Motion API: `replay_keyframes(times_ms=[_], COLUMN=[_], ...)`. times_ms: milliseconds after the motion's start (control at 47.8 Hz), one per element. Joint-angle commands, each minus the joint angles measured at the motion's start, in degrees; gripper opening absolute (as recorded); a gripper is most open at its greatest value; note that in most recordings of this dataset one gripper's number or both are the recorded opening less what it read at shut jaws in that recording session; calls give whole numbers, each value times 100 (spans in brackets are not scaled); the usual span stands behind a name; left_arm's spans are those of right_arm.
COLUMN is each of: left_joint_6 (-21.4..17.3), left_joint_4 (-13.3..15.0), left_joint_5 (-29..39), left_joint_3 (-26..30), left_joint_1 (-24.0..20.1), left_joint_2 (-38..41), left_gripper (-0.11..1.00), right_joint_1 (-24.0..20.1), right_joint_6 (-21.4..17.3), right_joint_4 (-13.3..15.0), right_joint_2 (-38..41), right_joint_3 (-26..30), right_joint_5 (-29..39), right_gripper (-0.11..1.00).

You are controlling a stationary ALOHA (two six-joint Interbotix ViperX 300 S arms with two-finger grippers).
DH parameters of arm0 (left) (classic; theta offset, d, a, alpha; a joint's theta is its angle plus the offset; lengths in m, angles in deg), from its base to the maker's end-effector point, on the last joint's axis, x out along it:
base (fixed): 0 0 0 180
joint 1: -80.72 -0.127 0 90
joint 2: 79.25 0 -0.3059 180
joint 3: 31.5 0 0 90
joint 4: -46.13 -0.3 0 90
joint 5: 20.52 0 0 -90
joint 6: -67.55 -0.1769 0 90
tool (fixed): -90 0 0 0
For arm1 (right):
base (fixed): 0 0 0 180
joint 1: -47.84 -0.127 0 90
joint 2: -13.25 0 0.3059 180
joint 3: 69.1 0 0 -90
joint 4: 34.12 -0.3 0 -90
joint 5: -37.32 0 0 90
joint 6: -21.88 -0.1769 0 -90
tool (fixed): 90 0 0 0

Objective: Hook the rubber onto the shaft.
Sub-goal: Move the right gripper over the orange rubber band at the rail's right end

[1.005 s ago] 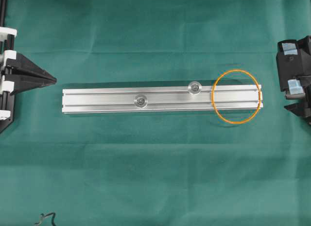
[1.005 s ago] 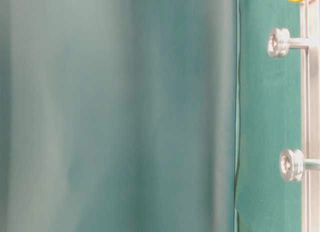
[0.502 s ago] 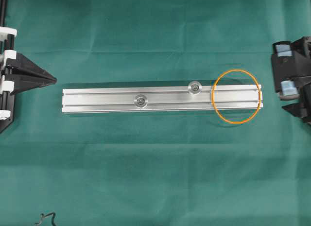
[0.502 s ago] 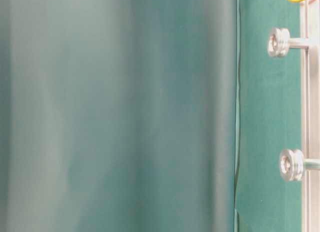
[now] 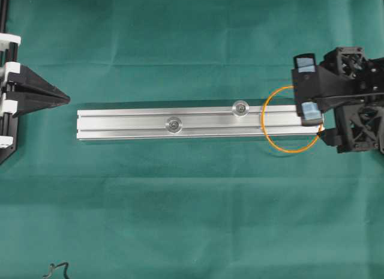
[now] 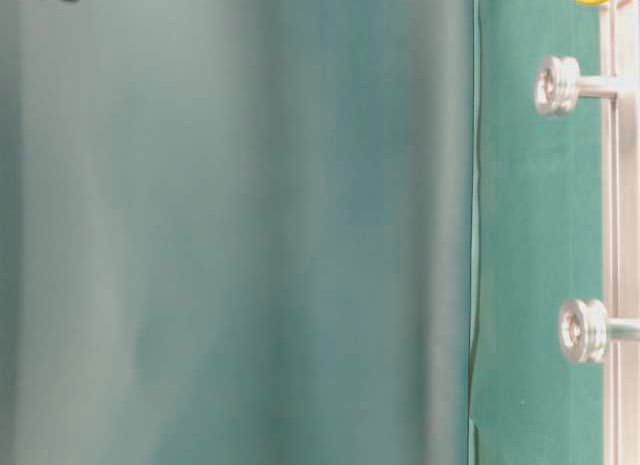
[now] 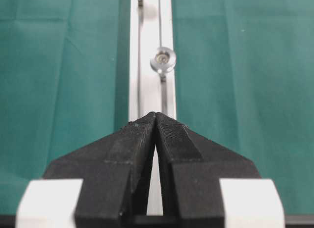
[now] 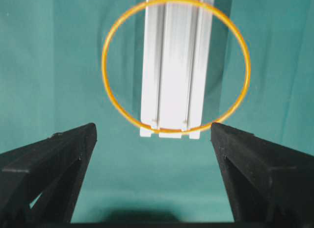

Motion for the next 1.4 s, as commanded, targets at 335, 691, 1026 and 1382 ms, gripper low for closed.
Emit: replay_keyframes(times_ms=[335, 691, 1026, 1382], left_joint_6=[18, 18, 18, 26], left_joint_4=[-18, -18, -18, -18], left_joint_5=[-62, -62, -70, -70], left_joint_3=[176, 176, 176, 176], left_joint_1=[-9, -9, -9, -9], left_joint_2=[35, 35, 35, 35], left_gripper=[0, 0, 0, 0], right_joint_1=[9, 9, -9, -176], right_joint_6=[-18, -18, -18, -26], right_joint_4=[-9, -18, -105, -246], right_joint_2=[53, 62, 123, 299], right_joint_3=[202, 202, 97, -246], right_joint_5=[-26, -44, -114, -686], right_gripper=[97, 97, 97, 97])
